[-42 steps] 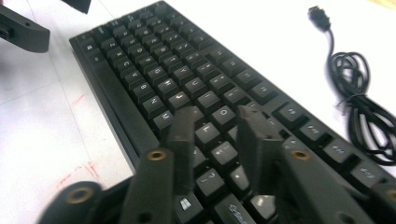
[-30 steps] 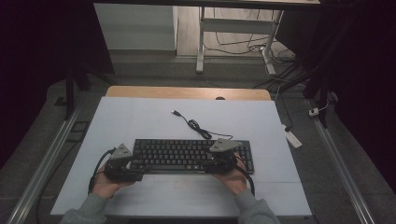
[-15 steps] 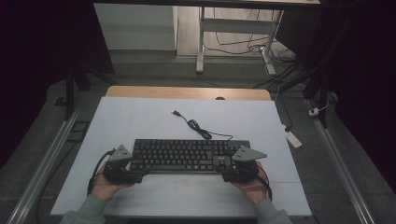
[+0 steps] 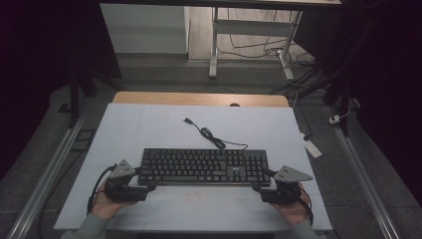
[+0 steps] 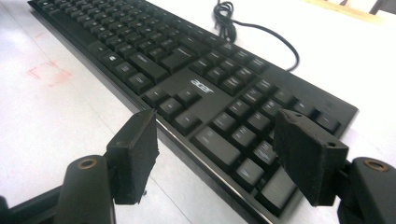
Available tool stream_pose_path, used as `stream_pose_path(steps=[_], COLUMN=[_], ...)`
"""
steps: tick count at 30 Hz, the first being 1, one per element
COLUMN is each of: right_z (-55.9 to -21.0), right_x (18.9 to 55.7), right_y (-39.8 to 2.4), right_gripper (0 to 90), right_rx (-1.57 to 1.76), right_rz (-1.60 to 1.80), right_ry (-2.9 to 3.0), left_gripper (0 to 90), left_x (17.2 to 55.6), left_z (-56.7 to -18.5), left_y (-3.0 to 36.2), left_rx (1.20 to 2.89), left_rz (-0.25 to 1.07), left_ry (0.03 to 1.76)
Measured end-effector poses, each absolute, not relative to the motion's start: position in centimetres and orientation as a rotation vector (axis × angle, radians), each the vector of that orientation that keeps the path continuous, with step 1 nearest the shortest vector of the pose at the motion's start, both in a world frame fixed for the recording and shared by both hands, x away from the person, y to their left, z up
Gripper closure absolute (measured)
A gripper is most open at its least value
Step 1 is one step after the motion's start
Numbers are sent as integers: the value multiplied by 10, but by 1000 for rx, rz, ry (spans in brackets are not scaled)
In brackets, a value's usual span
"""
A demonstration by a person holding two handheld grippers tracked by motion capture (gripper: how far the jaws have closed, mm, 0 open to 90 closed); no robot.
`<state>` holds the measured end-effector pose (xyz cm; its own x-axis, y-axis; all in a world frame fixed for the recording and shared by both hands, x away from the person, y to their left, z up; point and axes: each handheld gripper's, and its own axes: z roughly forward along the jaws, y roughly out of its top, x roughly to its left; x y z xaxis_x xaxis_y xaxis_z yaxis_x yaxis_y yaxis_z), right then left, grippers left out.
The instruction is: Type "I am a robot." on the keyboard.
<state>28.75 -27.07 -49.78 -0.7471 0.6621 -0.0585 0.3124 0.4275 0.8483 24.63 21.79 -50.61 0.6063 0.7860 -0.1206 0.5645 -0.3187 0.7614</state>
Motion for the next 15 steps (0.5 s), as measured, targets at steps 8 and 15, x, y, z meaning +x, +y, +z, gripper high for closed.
stream_pose_path(steps=[8,15], right_z=[-495,-497], right_x=[288,288], right_y=[-276,-276], right_gripper=[327,337], right_rx=[827,818], right_rz=[1274,1272], right_ry=[2290,2307], left_gripper=[201,202], left_x=[246,246], left_z=[-506,-506], left_y=[221,222], left_rx=[2011,2009], left_rz=[353,354], left_ry=[1072,1071])
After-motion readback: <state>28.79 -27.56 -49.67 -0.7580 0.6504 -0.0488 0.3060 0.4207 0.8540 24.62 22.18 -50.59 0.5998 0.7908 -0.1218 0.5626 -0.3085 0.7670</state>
